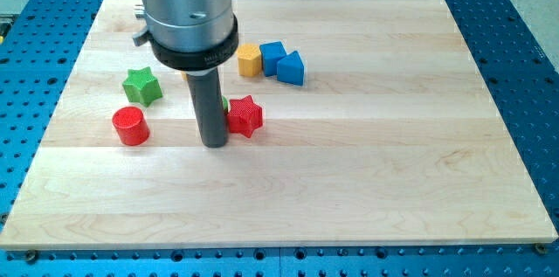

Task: Move the red star below the red circle

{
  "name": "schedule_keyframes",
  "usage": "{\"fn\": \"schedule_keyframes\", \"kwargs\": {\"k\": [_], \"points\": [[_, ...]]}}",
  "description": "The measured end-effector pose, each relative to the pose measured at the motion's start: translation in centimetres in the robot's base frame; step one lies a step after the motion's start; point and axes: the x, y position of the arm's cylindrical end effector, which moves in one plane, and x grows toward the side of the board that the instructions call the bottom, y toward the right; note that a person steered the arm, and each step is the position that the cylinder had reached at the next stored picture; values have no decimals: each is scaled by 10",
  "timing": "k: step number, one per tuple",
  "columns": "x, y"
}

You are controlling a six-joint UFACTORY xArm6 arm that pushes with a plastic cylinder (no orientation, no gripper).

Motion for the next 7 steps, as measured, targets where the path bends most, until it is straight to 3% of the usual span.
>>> {"fn": "schedule_keyframes", "kwargs": {"k": [1,2,3,4,5,7], "points": [[-55,26],[-67,24],[-70,94],[-40,144],[-12,87],[-51,71]]}}
